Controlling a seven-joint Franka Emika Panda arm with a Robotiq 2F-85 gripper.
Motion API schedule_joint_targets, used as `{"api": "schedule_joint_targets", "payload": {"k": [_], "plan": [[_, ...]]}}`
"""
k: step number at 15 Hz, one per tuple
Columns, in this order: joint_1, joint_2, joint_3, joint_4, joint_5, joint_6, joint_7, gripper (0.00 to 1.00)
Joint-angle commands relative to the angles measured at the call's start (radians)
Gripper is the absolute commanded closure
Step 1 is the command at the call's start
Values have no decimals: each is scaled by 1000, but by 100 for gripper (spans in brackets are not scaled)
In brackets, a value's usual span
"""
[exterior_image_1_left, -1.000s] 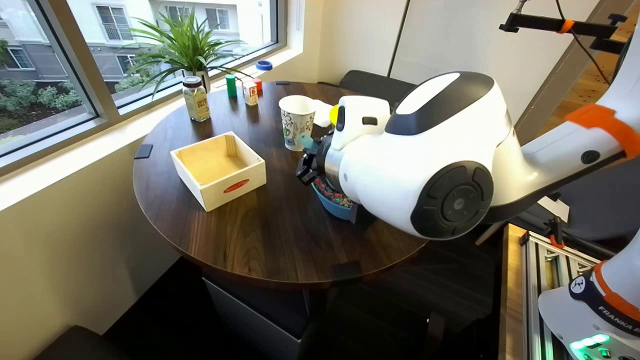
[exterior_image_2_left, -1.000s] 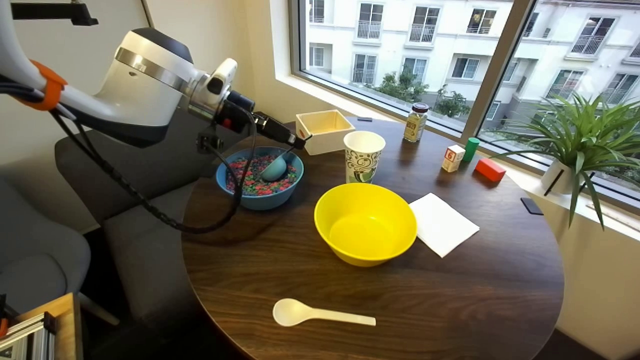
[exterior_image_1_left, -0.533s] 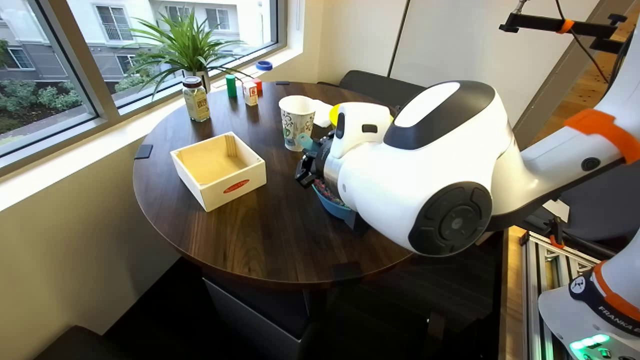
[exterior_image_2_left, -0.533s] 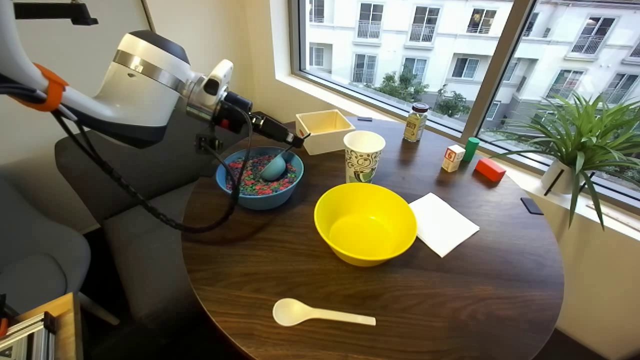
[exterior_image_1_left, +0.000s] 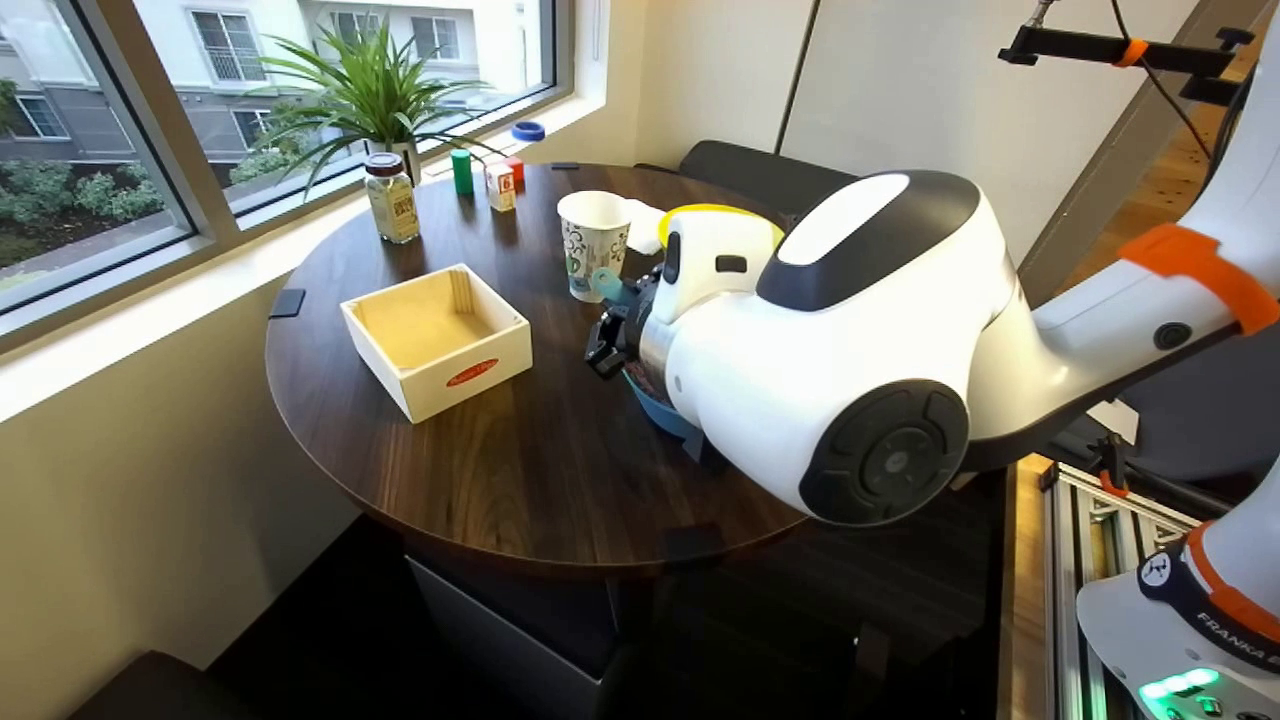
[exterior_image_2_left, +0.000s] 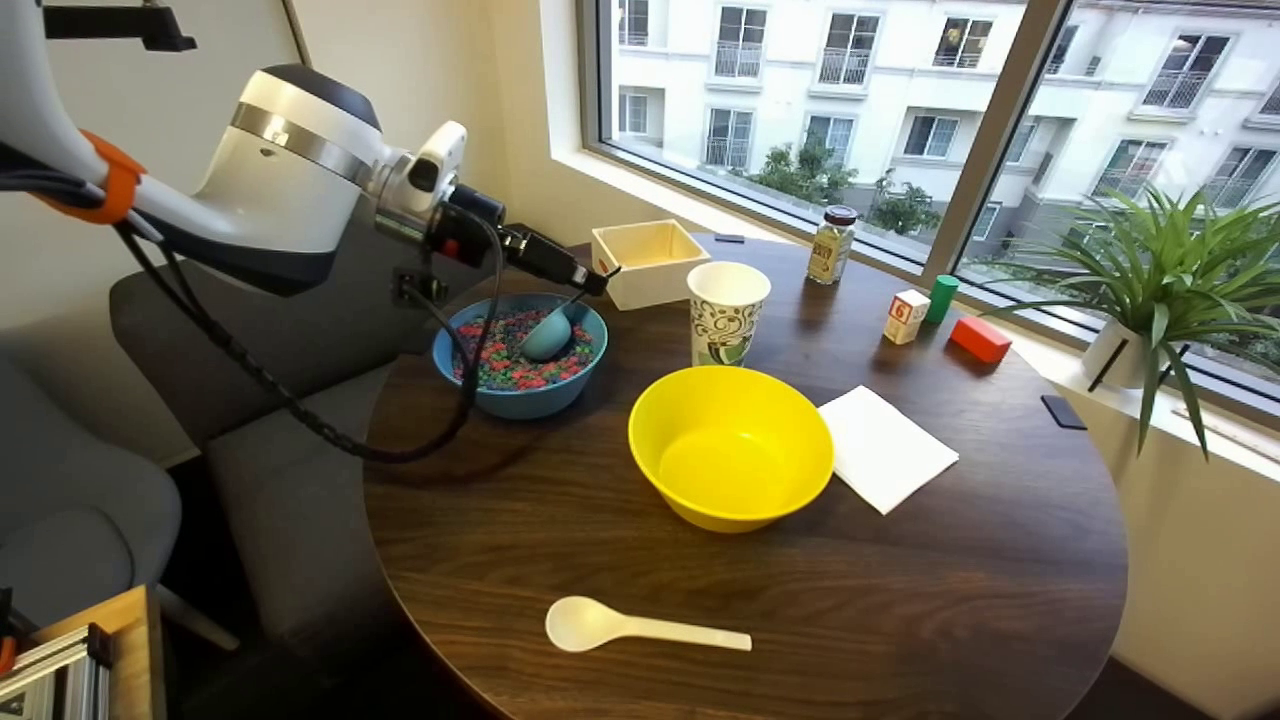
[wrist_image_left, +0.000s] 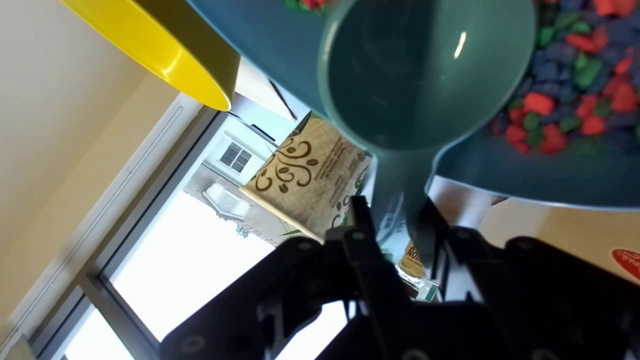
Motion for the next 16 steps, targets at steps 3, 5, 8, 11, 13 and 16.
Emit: {"api": "schedule_joint_targets", "payload": {"k": [3, 5, 8, 11, 13, 16], "plan": [[18, 50, 2, 36, -7, -15, 44, 94], [21, 55, 3, 43, 0, -23, 44, 94], [26, 69, 3, 56, 9, -56, 42, 94], [31, 89, 5, 71, 26, -93, 48, 94], [34, 101, 6, 86, 44, -118, 51, 94], [36, 113, 5, 105, 66, -141, 70, 94]]}}
